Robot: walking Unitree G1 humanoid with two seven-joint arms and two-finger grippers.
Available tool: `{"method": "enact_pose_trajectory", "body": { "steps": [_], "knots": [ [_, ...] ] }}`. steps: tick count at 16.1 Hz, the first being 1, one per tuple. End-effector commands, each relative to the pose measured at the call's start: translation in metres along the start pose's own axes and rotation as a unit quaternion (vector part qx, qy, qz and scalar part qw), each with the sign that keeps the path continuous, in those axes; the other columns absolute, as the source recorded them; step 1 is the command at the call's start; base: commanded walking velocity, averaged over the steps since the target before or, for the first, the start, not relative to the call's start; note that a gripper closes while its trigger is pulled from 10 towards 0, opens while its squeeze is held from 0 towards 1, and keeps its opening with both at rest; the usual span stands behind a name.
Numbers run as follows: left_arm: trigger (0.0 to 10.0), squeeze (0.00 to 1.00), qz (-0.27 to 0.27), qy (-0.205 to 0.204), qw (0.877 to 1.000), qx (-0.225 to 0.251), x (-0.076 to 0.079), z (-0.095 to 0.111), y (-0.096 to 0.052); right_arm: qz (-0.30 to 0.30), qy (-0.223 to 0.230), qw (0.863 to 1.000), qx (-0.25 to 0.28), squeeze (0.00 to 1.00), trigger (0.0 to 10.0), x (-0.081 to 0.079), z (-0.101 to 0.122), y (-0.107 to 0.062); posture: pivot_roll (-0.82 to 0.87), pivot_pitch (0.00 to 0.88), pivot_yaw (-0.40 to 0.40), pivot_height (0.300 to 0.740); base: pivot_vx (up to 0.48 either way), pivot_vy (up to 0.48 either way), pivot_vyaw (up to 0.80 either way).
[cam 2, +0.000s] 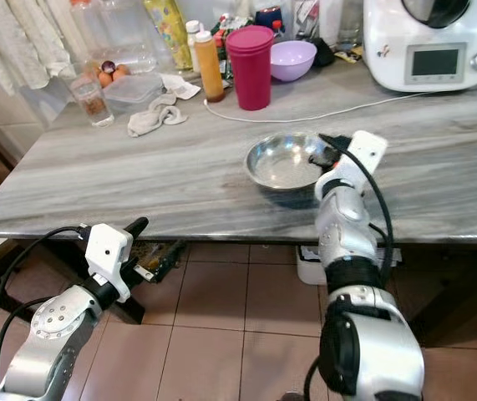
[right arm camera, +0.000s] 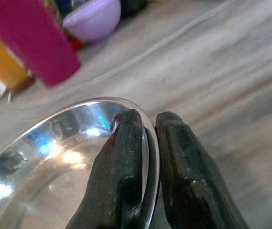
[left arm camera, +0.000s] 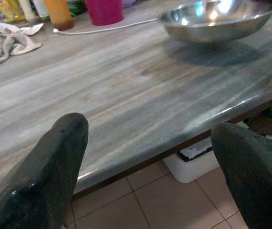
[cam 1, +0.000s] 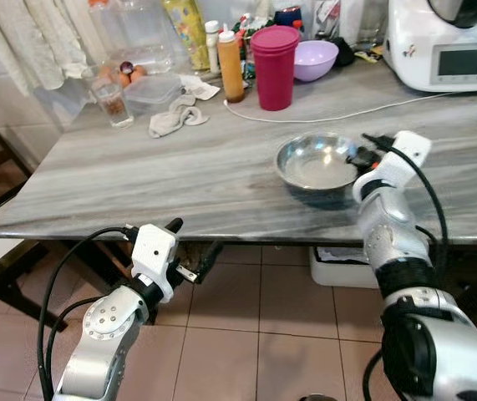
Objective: Setting the table
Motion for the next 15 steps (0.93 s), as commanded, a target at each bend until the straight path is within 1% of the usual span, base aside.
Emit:
{"method": "enact_pose_trajectory", "body": {
  "steps": [1, 5, 6, 7, 10, 12, 15],
  "knots": [
    [10.0, 0.0, 0.003, 0.007, 1.0, -0.006, -0.004, 0.0, -0.004, 0.012, 0.011, 1.0, -0.007, 0.0, 10.0, -0.013, -0.001, 0.002, -0.12, 0.137, 0.148, 0.74, 0.0, 0.0, 0.0],
    [10.0, 0.0, -0.002, 0.005, 1.0, -0.006, 0.0, 0.003, -0.002, 0.03, -0.003, 0.999, -0.033, 0.0, 10.0, -0.026, -0.016, 0.002, -0.11, 0.136, 0.144, 0.74, 0.0, 0.0, 0.0],
    [10.0, 0.0, -0.008, 0.006, 1.0, -0.003, 0.002, 0.005, 0.0, 0.036, -0.004, 0.999, -0.033, 0.59, 10.0, -0.029, -0.018, 0.002, -0.12, 0.134, 0.141, 0.74, 0.0, 0.0, 0.0],
    [10.0, 0.0, -0.01, 0.005, 1.0, -0.001, 0.003, 0.006, 0.001, 0.037, -0.004, 0.999, -0.033, 1.0, 10.0, -0.029, -0.018, 0.002, -0.12, 0.133, 0.14, 0.74, 0.0, 0.0, 0.0],
    [10.0, 0.0, -0.017, -0.003, 1.0, 0.009, 0.008, 0.011, 0.008, 0.039, -0.015, 0.998, -0.036, 1.0, 10.0, -0.026, -0.024, 0.0, -0.14, 0.126, 0.132, 0.74, 0.0, 0.0, 0.0],
    [10.0, 0.0, -0.017, -0.004, 1.0, 0.009, 0.009, 0.01, 0.009, 0.034, -0.025, 0.998, -0.038, 1.0, 10.0, -0.021, -0.028, -0.001, -0.14, 0.121, 0.129, 0.74, 0.0, 0.0, 0.0],
    [10.0, 0.0, -0.016, -0.007, 1.0, 0.008, 0.01, 0.008, 0.01, 0.03, -0.036, 0.998, -0.03, 1.0, 10.0, -0.014, -0.029, -0.003, -0.15, 0.114, 0.129, 0.74, 0.0, 0.0, 0.0]
  ]
}}
Point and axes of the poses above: a point about 5 cm out from each wrist's last joint towards the gripper, its own y axis pointing out of the wrist towards the gripper, its own z axis along the axis of the wrist's last joint, x = y × z, the point moved 6 cm from there along y, pointing out of the wrist towards the gripper, and after that the axes turned 4 degrees about -y, right-handed, at the moved point
